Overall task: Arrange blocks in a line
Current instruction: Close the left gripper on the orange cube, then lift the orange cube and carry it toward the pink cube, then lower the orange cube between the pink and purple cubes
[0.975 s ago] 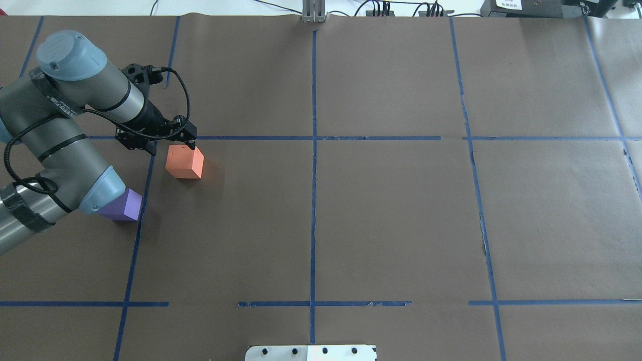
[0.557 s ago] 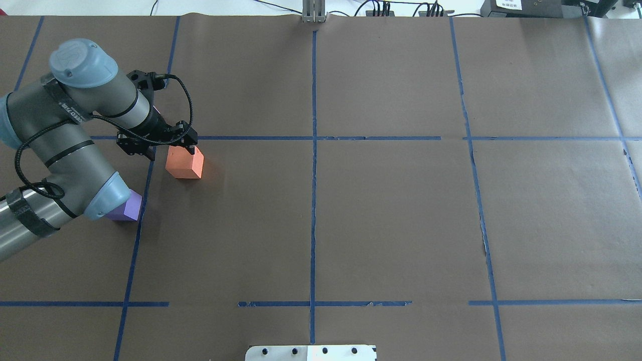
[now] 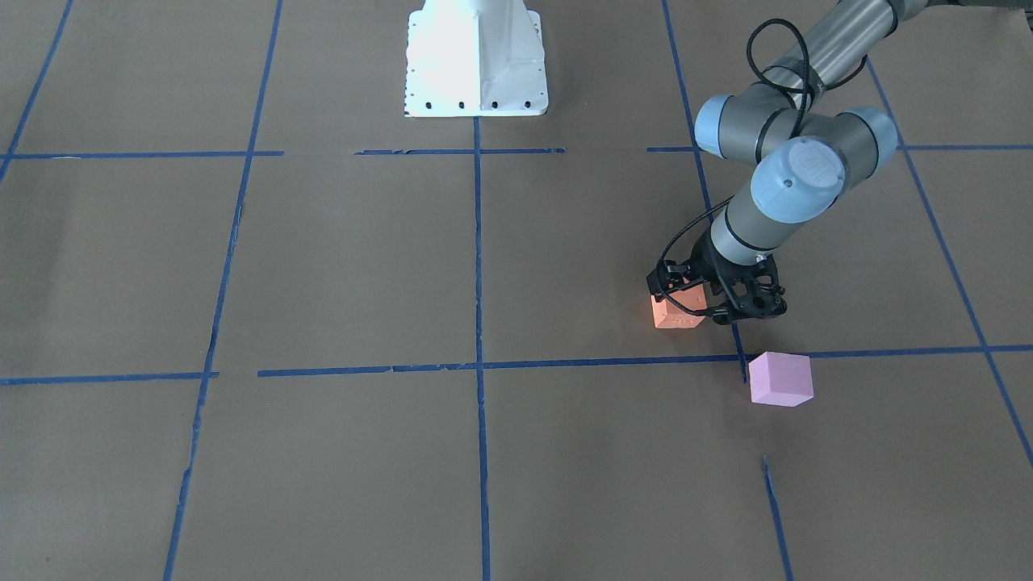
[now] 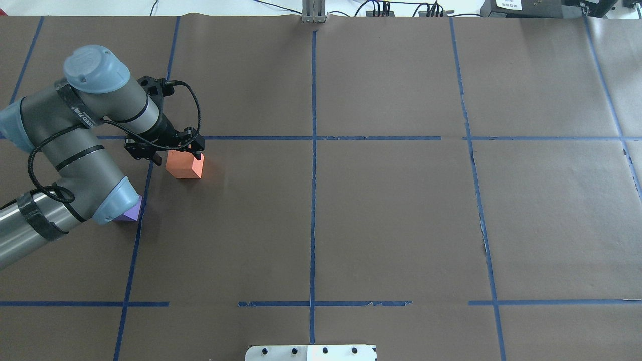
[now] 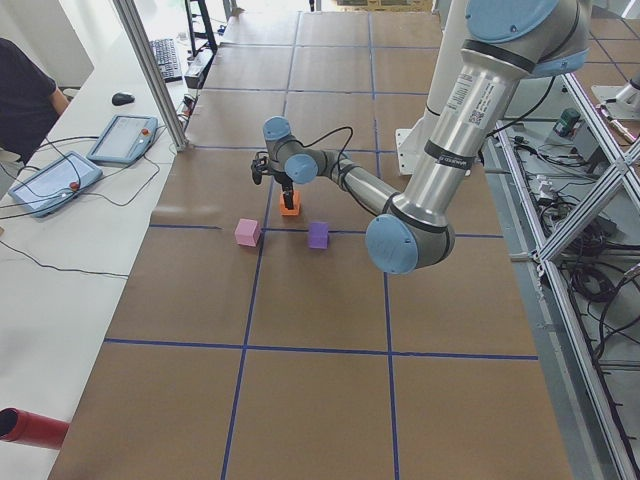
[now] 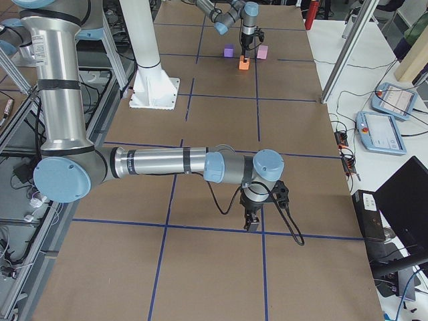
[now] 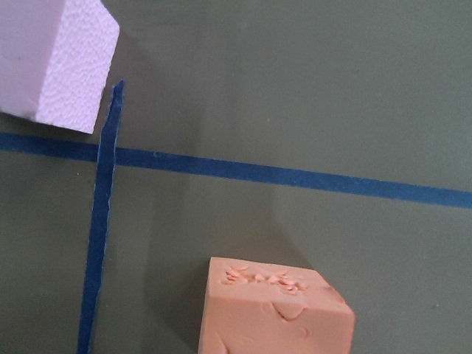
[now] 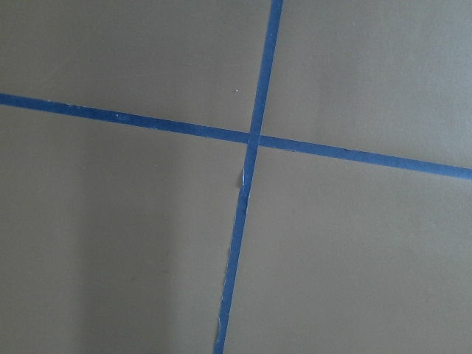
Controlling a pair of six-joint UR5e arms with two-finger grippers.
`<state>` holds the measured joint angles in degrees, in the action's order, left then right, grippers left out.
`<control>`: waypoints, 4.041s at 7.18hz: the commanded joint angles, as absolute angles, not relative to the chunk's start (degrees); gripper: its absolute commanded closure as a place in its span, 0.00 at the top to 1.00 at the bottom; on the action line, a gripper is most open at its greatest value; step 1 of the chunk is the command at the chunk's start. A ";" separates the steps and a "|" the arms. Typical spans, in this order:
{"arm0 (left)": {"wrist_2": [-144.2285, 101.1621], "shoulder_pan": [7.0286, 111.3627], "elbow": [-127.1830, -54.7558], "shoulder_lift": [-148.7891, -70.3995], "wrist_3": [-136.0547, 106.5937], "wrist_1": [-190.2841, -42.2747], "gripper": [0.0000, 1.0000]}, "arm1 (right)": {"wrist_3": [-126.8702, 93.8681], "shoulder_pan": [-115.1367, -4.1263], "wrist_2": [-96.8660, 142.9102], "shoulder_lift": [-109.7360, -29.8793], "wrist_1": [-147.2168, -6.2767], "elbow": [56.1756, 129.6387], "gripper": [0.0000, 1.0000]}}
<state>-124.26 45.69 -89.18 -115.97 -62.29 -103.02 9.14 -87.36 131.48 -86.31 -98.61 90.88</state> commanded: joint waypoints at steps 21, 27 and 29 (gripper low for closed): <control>-125.94 54.93 -91.95 -107.05 -40.16 -101.33 0.13 | 9.14 -87.36 131.48 -86.31 -98.61 90.88 1.00; -126.03 53.18 -86.66 -108.37 -44.88 -105.64 0.13 | 9.14 -87.36 131.48 -86.31 -98.61 90.88 1.00; -126.04 52.74 -86.66 -108.54 -45.18 -106.17 0.14 | 9.14 -87.36 131.48 -86.31 -98.61 90.88 1.00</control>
<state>-126.02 53.06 -86.75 -108.47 -44.67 -105.76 9.14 -87.36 131.48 -86.31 -98.61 90.88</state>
